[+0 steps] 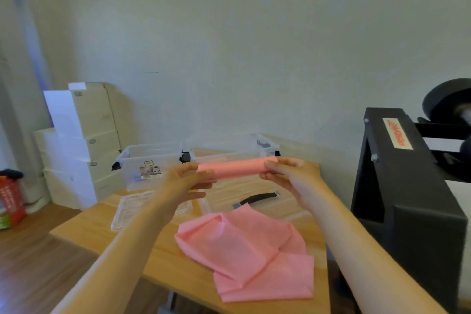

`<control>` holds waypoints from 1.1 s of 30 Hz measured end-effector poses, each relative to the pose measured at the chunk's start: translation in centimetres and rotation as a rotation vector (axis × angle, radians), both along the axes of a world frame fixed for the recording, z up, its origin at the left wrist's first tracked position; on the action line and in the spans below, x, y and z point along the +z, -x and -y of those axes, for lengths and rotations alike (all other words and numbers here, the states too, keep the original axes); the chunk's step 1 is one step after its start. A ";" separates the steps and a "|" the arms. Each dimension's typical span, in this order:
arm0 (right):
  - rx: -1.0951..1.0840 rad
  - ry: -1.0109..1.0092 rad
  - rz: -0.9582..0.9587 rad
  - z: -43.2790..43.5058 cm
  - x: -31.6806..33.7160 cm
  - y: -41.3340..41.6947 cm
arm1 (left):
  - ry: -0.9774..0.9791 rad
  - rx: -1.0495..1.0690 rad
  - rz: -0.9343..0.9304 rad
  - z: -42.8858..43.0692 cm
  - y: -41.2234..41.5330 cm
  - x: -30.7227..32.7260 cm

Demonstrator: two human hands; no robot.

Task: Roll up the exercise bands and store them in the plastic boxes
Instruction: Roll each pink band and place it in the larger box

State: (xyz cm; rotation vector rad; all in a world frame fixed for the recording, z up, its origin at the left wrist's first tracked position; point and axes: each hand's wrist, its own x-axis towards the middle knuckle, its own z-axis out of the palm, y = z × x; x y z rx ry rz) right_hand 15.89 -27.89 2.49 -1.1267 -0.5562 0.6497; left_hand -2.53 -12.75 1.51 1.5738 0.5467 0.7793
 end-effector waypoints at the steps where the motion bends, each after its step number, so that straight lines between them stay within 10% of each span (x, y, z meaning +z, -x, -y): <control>1: 0.000 -0.002 -0.017 -0.6 0.1 -0.2 | -0.016 0.010 -0.010 -0.6 -0.2 0.1; 33: 0.237 0.292 -0.173 -33.9 -1.6 -21.3 | -0.287 0.056 -0.285 -33.6 -15.7 -1.5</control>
